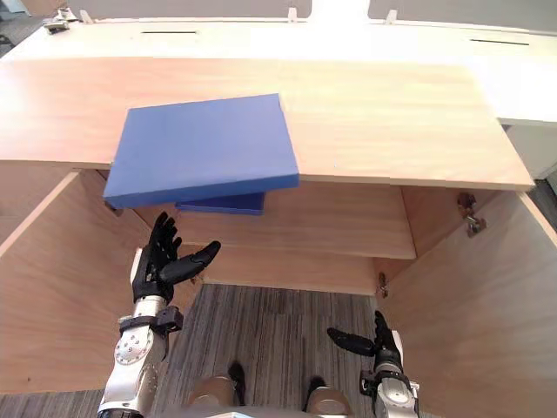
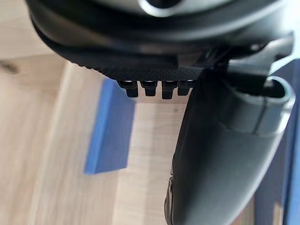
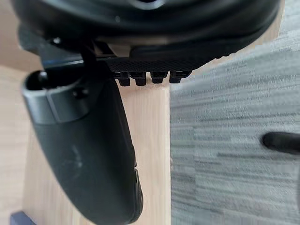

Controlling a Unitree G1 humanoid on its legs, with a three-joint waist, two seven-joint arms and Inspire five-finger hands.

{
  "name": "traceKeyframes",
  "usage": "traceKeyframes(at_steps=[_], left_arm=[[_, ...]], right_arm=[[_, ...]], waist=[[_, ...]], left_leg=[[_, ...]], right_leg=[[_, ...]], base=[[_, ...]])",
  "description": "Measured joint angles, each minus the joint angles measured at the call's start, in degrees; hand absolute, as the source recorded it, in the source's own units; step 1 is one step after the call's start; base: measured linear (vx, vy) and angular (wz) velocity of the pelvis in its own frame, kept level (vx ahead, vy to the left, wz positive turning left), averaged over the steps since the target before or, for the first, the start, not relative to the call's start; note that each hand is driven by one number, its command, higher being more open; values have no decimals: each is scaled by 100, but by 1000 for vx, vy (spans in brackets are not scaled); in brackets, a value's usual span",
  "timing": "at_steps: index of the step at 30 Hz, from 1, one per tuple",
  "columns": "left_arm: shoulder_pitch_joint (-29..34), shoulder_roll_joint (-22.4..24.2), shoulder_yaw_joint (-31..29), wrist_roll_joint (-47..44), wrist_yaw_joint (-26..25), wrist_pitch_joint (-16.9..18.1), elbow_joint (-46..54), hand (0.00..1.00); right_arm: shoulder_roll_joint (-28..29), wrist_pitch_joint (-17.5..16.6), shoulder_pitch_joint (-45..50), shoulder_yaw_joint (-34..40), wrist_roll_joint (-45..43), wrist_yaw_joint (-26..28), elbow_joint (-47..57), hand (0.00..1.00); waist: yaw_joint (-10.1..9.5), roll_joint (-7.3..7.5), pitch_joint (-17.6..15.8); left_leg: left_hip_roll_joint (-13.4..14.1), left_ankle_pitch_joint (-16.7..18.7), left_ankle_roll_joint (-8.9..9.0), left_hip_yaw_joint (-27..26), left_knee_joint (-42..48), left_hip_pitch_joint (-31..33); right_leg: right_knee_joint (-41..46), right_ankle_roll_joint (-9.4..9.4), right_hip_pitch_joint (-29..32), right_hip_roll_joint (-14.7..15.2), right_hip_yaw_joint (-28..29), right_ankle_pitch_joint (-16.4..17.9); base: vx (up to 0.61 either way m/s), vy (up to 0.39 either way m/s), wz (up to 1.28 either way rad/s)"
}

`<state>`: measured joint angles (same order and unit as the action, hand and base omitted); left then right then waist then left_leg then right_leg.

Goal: Walk over to the cabinet, pick up the folder, carry it to the office cabinet, place the folder inside the office cabinet, then close the office cabinet door

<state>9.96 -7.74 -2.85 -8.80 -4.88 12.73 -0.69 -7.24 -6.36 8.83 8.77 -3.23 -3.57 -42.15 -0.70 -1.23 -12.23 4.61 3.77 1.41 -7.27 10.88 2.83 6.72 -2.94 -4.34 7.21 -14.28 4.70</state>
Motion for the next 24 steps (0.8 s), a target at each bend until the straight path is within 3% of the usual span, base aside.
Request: traceKeyframes(at_steps=[5,13,24], left_arm=[[304,-327,-94,554,-117,168,780,100],[820,-327,-220,1422,-403,230,941,100],[1238,-19,-795,1575,-796,228,1080,100]], right_arm=[[111,-3,-35,-71,62,65,-229,100],[3,-7,-33,-84,119,50,-447,100],[-48,-8,78,-268,121,25,-491,100]], waist=[[-12,14,34],[-3,32,196],[-34,108,406]], left_leg=[[-87,-35,-27,-37,-283,-324],[-106,-217,-28,-108,-654,-531],[-197,-441,-30,0,-967,-685]], right_leg=[[-43,-2,-174,26,148,-2],[-116,-26,-184,5,255,-17],[-223,-125,-262,53,217,-54]], base=[[39,30,-2],[-39,-21,-7],[-63,-1,4]])
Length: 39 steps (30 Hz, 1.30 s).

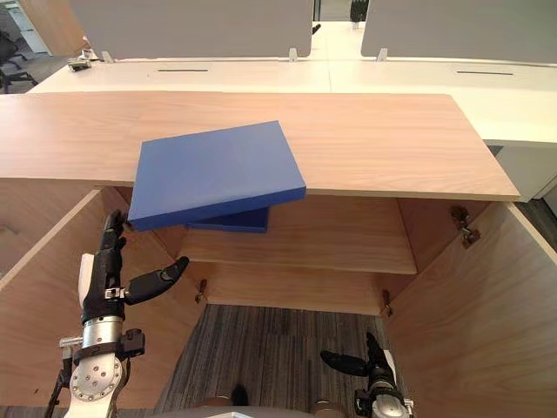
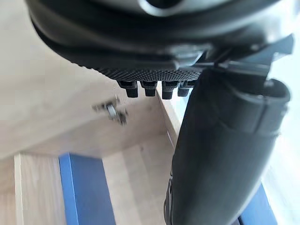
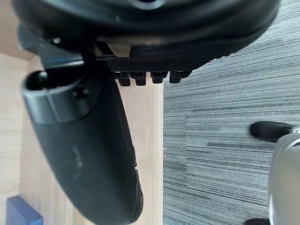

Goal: Walk over to the cabinet, pick up the folder, carry it to the office cabinet, place the folder inside the office cabinet, then close the office cabinet door

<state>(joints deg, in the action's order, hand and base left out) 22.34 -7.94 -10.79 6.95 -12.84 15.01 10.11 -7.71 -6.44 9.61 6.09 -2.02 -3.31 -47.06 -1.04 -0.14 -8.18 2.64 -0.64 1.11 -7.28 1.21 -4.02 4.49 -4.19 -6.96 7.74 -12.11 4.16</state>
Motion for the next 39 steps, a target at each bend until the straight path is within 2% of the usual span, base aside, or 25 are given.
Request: traceKeyframes(at_steps=[8,13,16,17,18,24,28,32,36,39], left_arm=[[164,489,-358,-1,-578,31,636,100],[208,541,-447,1,-590,39,1432,100],[196,190,-403,234,-590,215,1803,100],[175,-138,-288,470,-575,290,1862,100],[157,-250,-233,585,-563,302,1862,100],[-22,-1120,693,1139,-191,352,1803,100],[-231,-1471,1456,1451,237,363,1792,100],[-415,-1753,1788,1914,517,411,1561,100],[-681,-1899,1873,2462,555,402,1337,100],[-800,-2000,1904,3200,349,330,1216,100]], right_arm=[[6,-10,6,-5,-3,-49,-192,100],[8,-36,-23,-16,-3,-74,-190,100],[3,-49,-18,-74,-1,-87,-190,100],[-5,-49,-6,-151,0,-92,-199,100],[-10,-49,-6,-191,1,-91,-202,100],[-25,-64,-8,-318,135,-79,-241,100],[-105,-63,-12,-438,170,-49,-332,100],[-105,-63,-27,-445,170,-23,-332,100],[-114,-62,-15,-471,169,-17,-332,100],[-110,-63,-9,-574,169,3,-332,100]], waist=[[-98,60,61],[-97,63,64],[-86,55,77],[-69,46,111],[-60,41,121],[57,34,160],[86,25,169],[204,9,183],[215,14,200],[219,21,257]], left_leg=[[7,35,6,124,126,103],[10,68,13,184,172,157],[13,115,18,178,219,160],[12,127,37,174,212,157],[12,126,36,172,208,151],[38,111,20,27,125,39],[35,110,20,-103,19,-56],[35,103,21,-232,-99,-164],[33,103,21,-362,-188,-257],[24,103,21,-407,-254,-300]], right_leg=[[-70,-43,-93,-29,-76,-8],[-98,-43,-112,-34,-135,-9],[-119,-43,-133,-37,-124,-8],[-143,-42,-133,-39,-118,-8],[-143,-42,-133,-40,-115,-8],[-145,-34,-139,-62,31,-14],[-146,-33,-122,-57,162,-14],[-152,-33,-102,-63,283,-14],[-154,-32,-90,-67,416,-15],[-156,-32,-77,-66,483,-15]], base=[[13,-16,8],[-1,-16,7],[0,0,0],[0,0,0],[-22,-13,-3],[-1,-13,-12],[4,2,-17],[20,4,-17],[24,6,-18],[18,5,-7]])
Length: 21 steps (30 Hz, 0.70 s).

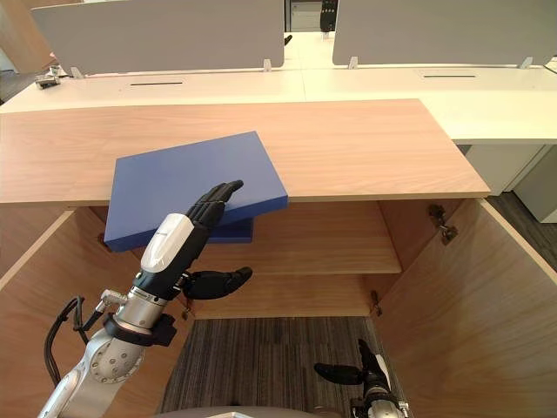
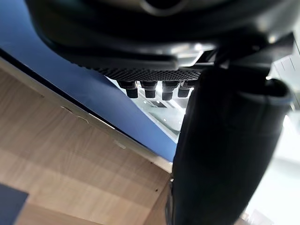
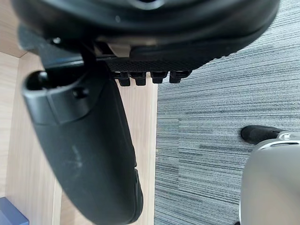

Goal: Walk over to the cabinet, pick up the folder, carry it to the office cabinet, place the folder inside the office cabinet, then close the office cabinet door

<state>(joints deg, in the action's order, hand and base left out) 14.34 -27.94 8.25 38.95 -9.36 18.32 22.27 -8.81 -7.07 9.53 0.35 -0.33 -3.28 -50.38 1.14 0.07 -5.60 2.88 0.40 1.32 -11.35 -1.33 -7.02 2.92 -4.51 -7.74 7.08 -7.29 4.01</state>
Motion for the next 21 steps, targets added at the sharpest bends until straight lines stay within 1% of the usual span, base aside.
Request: traceKeyframes(at_steps=[2,5,9,15,18,19,21], left_arm=[[0,-24,3,455,-208,-130,-10,100],[-3,-23,-18,818,-449,-230,-10,100],[-27,-17,-172,1076,-633,-293,-9,100],[-32,7,-494,1306,-692,-447,-8,100],[-29,127,-691,1404,-696,-554,-8,100],[-23,184,-772,1409,-698,-604,-8,0],[0,247,-886,1436,-700,-696,-8,0]], right_arm=[[-1,-2,0,-42,-2,29,0,100],[8,-5,6,-74,-4,58,0,100],[9,-27,12,-73,-6,75,0,100],[20,-38,18,-71,-7,79,-2,100],[59,-43,18,-70,-7,83,-2,100],[74,-43,19,-70,-7,87,-2,100],[102,-43,23,-67,-7,89,-3,100]], waist=[[-2,2,31],[-3,8,61],[-5,6,67],[-19,9,70],[-30,15,74],[-33,15,74],[-34,20,76]], left_leg=[[-8,0,-1,-21,-42,-25],[-15,0,-1,-25,-69,-35],[-21,-13,-4,-26,-117,-58],[-33,-88,-7,-11,-266,-114],[-40,-104,-9,-2,-309,-130],[-45,-128,-7,1,-363,-152],[-46,-131,-6,7,-370,-153]], right_leg=[[-8,0,4,1,49,0],[-22,1,4,3,69,1],[-31,2,1,2,77,1],[-43,2,-5,-2,77,1],[-46,2,-6,-1,77,2],[-50,2,-7,-1,77,2],[-52,2,-7,-2,77,2]], base=[[15,4,-5],[4,0,-1],[0,0,0],[0,0,0],[0,0,0],[0,0,0],[0,0,0]])
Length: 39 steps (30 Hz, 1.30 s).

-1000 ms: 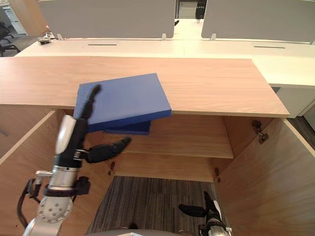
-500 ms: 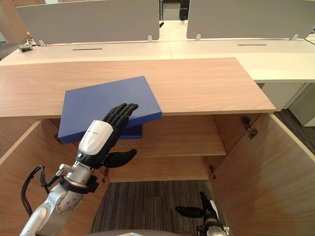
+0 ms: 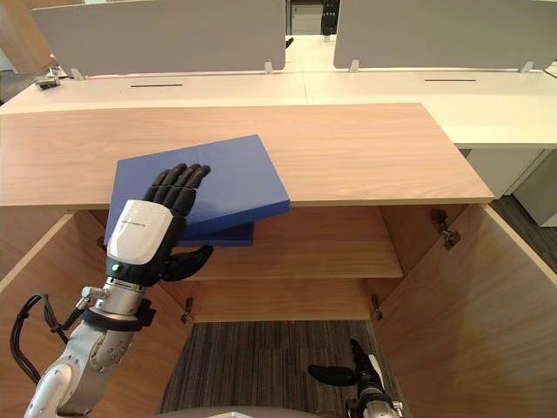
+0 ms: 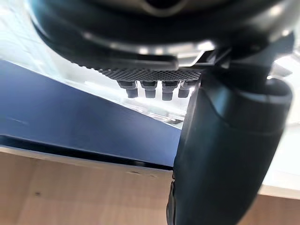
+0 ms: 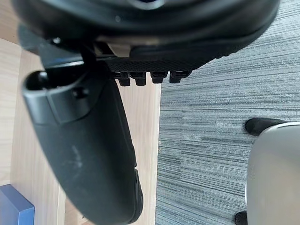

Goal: Walk over to the cabinet, pick up the folder, carry it to the office cabinet, place the folder inside the office cabinet, then close the office cabinet door

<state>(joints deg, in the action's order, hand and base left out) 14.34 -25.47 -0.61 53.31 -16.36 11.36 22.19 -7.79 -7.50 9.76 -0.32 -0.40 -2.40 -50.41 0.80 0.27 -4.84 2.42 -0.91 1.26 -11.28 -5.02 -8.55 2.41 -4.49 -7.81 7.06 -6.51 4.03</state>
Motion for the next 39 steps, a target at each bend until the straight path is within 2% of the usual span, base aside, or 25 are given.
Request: traceKeyframes(at_steps=[4,8,17,24,31,32,35,37,39], left_arm=[[174,236,-363,93,-17,-162,-4,0],[81,337,-587,114,-357,-95,53,0],[74,384,-677,-18,-305,7,321,0],[81,770,-459,-912,-298,210,1385,0],[-185,1229,-279,-1502,-323,354,1923,0],[-207,1427,-269,-1801,-369,361,2101,0],[-238,1708,-176,-2649,-432,457,2313,0],[-245,1834,-124,-3554,-450,653,2424,0],[-260,1917,-114,-4676,-424,795,2496,0]], right_arm=[[51,0,11,6,0,38,0,100],[57,0,39,11,-2,77,0,100],[114,-1,128,156,-67,21,220,100],[313,-89,253,227,-281,-113,1751,100],[825,-203,685,460,-589,-259,4049,100],[899,-224,731,517,-871,-256,4662,100],[956,-354,740,657,-1326,-240,5659,100],[956,-512,627,751,-1713,-231,6479,100],[938,-838,261,765,-2105,-228,7291,100]], waist=[[-3,10,8],[1,20,59],[14,24,140],[75,98,92],[175,119,41],[183,118,35],[213,105,26],[225,99,4],[237,94,-2]], left_leg=[[0,0,1,17,-3,10],[2,-2,3,17,-3,17],[3,-1,4,-55,-4,53],[2,22,-10,-250,-3,53],[-6,63,-34,-505,-1,35],[-17,84,-48,-598,-1,16],[-35,113,-63,-686,-1,-4],[-36,126,-62,-760,0,-7],[-42,139,-72,-881,0,-19]], right_leg=[[-11,1,1,-1,1,3],[-26,0,2,-4,3,3],[-49,-3,97,-11,95,1],[-43,3,199,-14,279,-47],[-47,24,311,-22,519,-173],[-46,12,342,-20,617,-190],[-45,8,370,-12,716,-221],[-43,6,411,-19,794,-265],[-44,-8,466,-25,907,-310]], base=[[-24,-30,1],[-19,-22,0],[-13,-12,-4],[-12,-7,-14],[-24,-7,-20],[-30,3,-30],[-30,-1,-22],[-39,-9,-18],[-57,-17,-27]])
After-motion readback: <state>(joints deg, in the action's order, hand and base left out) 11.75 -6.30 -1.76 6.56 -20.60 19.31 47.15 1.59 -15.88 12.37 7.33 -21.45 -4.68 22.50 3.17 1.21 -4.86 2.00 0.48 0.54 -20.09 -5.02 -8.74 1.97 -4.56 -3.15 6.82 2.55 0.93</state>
